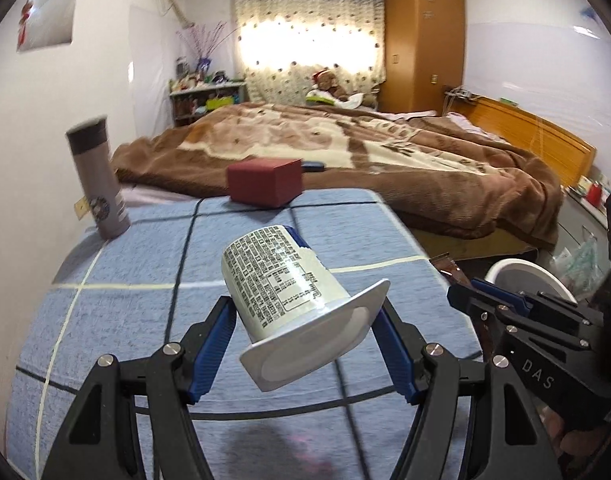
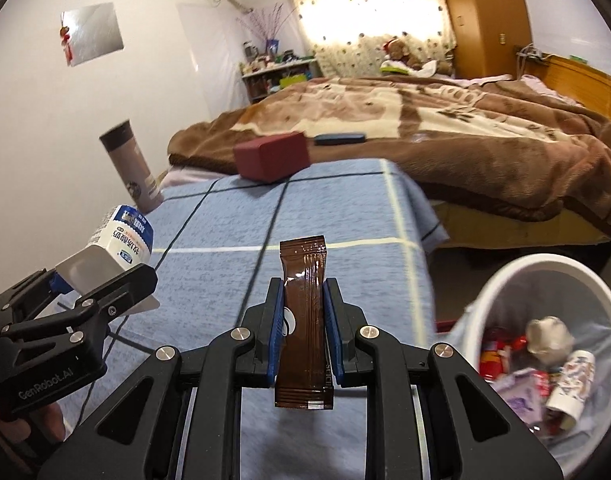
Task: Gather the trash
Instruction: 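Lift the snack wrapper and yogurt cup and carry both over the bin, then open both tools to drop the wrapper and yogurt cup into the bin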
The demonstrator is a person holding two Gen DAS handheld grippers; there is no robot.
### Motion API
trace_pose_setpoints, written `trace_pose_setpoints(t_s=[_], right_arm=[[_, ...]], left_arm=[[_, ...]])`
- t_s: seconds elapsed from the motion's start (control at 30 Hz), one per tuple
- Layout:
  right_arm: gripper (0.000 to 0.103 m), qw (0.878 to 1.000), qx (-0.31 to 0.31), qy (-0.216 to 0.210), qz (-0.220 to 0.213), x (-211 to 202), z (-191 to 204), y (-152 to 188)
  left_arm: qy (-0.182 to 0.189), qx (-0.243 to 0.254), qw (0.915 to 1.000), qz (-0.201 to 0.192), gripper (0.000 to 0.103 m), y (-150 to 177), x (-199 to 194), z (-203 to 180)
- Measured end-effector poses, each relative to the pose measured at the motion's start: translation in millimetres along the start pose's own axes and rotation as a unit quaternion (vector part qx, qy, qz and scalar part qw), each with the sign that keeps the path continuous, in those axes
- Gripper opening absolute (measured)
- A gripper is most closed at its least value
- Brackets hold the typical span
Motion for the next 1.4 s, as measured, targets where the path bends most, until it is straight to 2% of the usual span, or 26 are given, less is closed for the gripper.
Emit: trace_pose_setpoints(t_s=[0.43, 0.77, 1.1, 1.4], right_arm=[[0.020, 0.996, 0.037, 0.069, -0.047, -70.0, -58.0, 11.3], [0.020, 0.987, 0.078, 0.125, -0.059, -103.6, -111.9, 22.2], [0.020, 0.982, 0.110, 0.148, -0.030, -99.9, -154.5, 35.3], [0.022, 0.979, 0.108, 0.173, 0.002, -100.3, -172.7, 44.0]], left_arm=[[0.089, 0.049, 0.9945, -0.027, 0.071, -7.6, -37.2, -95.3], [0.151, 0.093, 0.9841, -0.015, 0.071, -1.5, -42.3, -175.4], [0.177, 0.133, 0.9750, 0.018, 0.072, 12.3, -28.3, -231.6], [0.189, 0.142, 0.9705, 0.048, 0.072, 23.5, -15.2, -253.9]])
Point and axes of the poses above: each gripper's, at about its wrist camera, not at the fingertips, and x roughly the way its jaws point, z to its left, y to its underside, the point moved 2 cm from there along x, roughly the way its jaws point, and after that the axes turned 13 degrees about -y, right-handed, at the moved point
